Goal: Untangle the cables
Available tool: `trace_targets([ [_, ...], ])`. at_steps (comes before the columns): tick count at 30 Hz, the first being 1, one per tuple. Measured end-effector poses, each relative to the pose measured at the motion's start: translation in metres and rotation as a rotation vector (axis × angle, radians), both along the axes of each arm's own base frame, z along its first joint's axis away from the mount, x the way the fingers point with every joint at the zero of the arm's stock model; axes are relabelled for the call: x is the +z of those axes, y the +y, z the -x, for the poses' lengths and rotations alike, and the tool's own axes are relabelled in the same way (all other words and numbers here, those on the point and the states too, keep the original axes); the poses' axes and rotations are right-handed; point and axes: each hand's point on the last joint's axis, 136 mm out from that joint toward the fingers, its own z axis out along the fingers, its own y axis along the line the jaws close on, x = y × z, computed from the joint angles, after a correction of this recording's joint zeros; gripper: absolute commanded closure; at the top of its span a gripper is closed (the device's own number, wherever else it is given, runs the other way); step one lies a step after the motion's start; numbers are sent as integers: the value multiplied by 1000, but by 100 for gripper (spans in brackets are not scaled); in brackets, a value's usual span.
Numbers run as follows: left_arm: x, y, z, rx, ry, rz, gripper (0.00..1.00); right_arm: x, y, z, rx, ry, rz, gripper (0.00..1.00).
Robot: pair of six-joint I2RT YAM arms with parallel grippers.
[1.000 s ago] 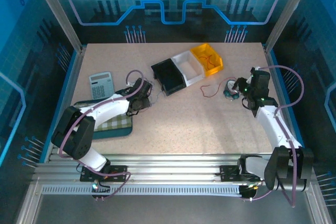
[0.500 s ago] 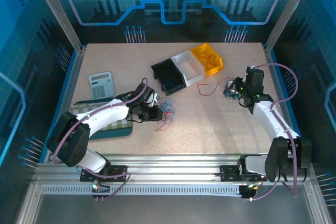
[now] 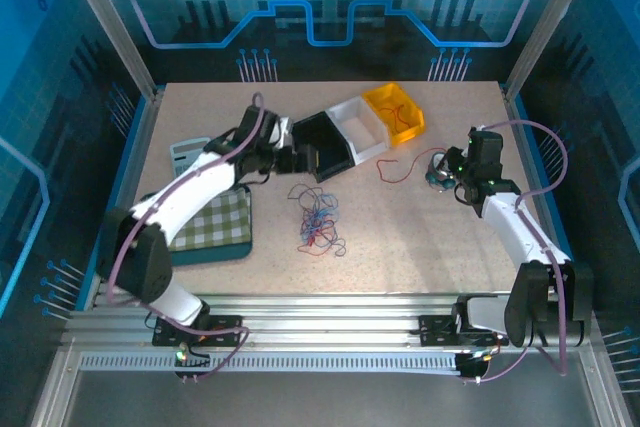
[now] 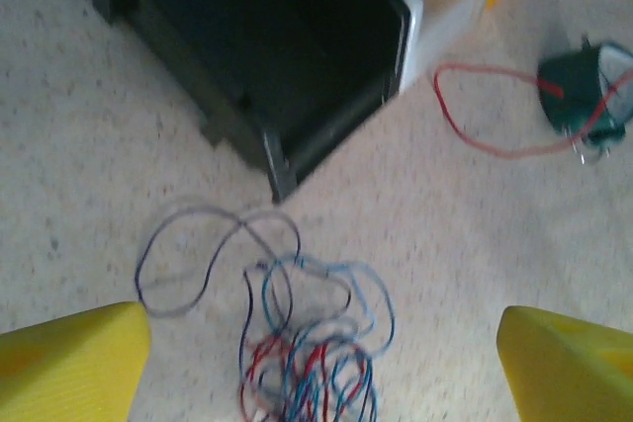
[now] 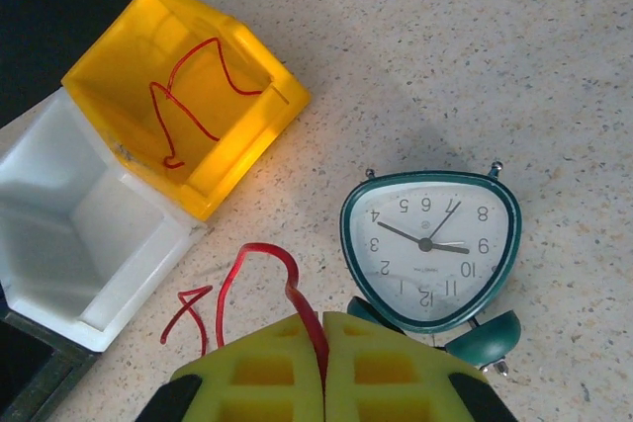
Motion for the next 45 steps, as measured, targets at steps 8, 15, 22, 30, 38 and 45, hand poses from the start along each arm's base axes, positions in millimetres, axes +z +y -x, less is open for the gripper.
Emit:
trace_targets([
  [8, -70, -2, -57, 195, 167, -87, 25, 1, 12, 0, 56, -2, 0, 100],
  [15, -95, 10, -62, 319, 220, -173, 48, 1, 24, 0, 104, -4, 6, 100],
  [22, -97, 7, -82, 365, 177, -209, 73, 2, 31, 0, 125, -5, 9, 100],
  [30, -96, 23, -88, 323, 131, -308, 95, 13, 42, -1, 188, -35, 17, 100],
  [38, -97, 27, -86, 225, 119, -370, 100, 88, 62, -6, 284, -212, 27, 100],
  [45, -98, 28, -86, 213, 117, -379, 100, 144, 63, -11, 296, -338, 46, 100],
])
